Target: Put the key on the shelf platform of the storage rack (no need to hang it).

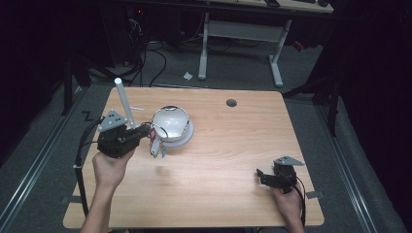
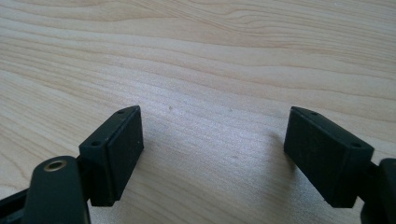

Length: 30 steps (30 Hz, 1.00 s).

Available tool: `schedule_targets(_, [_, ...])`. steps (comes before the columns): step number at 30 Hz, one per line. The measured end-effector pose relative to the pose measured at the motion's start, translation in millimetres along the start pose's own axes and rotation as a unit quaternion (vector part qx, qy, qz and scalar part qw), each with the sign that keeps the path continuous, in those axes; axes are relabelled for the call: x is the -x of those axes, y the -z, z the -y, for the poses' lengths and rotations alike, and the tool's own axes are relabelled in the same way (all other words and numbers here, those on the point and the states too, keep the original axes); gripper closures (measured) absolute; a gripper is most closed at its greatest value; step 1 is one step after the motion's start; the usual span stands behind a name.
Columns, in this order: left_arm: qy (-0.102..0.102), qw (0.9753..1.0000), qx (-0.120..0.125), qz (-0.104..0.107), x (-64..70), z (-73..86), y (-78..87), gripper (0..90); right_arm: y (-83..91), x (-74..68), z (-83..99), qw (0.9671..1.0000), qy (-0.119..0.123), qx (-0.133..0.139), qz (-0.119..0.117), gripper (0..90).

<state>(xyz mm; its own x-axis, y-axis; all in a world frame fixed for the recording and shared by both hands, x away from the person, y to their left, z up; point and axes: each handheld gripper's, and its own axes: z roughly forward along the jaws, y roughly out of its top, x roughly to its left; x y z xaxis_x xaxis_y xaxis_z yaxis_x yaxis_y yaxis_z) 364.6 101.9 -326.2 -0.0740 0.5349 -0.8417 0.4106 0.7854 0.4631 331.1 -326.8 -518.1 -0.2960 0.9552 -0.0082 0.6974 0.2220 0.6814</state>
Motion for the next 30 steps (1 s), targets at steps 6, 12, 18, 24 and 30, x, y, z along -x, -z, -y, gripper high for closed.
schedule_targets(6, [0.011, 0.9999, -0.001, 0.006, 11.4, -7.9, -3.9, 85.4, 0.0, 0.0, 0.0, 1.0000, 0.000, 0.000, 0.000, 19.8])
schedule_targets(12, [0.007, 0.9999, -0.004, 0.010, 20.8, -11.5, -10.2, 85.4, 0.0, 0.0, 0.0, 1.0000, 0.000, 0.000, 0.000, 19.8])
schedule_targets(18, [0.006, 0.9999, -0.004, 0.012, 27.9, -13.4, -17.2, 85.4, 0.0, 0.0, 0.0, 1.0000, 0.000, 0.000, 0.000, 19.8])
schedule_targets(24, [0.005, 1.0000, -0.003, 0.008, 33.4, -14.5, -28.3, 85.4, 0.1, 0.0, 0.0, 1.0000, 0.000, -0.001, 0.000, 19.8])
schedule_targets(30, [0.011, 0.9999, -0.003, 0.008, 39.2, -16.6, -37.8, 85.4, 0.1, 0.0, 0.0, 1.0000, 0.001, -0.001, 0.000, 19.8])
